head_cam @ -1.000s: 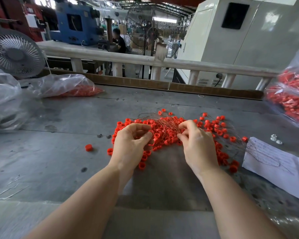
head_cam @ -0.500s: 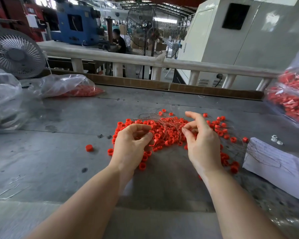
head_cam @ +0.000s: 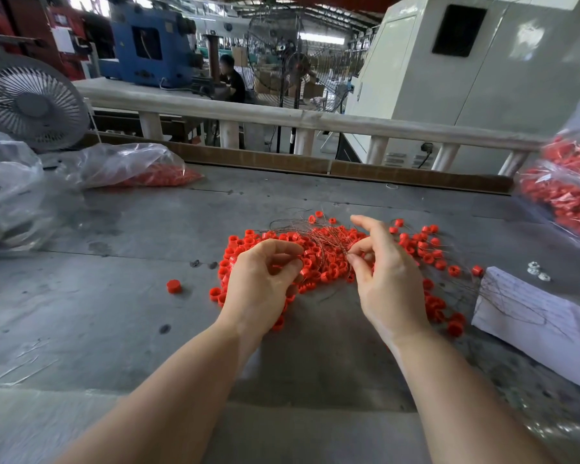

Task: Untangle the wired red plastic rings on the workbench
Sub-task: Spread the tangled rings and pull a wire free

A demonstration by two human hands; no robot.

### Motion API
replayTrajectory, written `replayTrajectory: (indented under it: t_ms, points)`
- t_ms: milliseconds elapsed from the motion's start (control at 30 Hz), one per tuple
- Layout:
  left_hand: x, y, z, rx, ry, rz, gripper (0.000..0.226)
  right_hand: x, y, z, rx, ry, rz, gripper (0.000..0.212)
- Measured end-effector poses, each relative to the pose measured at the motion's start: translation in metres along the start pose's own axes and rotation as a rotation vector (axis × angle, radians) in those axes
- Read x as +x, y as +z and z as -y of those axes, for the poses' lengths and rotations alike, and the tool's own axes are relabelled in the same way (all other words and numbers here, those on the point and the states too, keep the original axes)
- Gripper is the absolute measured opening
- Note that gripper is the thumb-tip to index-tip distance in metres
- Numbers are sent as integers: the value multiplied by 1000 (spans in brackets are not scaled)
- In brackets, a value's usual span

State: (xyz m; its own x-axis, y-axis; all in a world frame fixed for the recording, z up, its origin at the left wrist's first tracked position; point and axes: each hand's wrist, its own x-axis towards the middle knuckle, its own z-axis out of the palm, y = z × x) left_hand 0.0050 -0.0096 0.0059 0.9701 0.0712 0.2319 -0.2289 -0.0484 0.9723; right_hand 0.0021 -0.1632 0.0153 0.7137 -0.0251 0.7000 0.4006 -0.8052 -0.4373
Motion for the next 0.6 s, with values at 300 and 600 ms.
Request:
replayTrajectory:
  t_ms: [300, 600]
  points:
    - [0, 1, -1, -16, -9, 9, 28, -1, -3, 2, 20, -47, -92, 54]
    - [-1, 0, -1, 8, 11, -6, 29, 0, -3, -2, 0, 21, -36, 50]
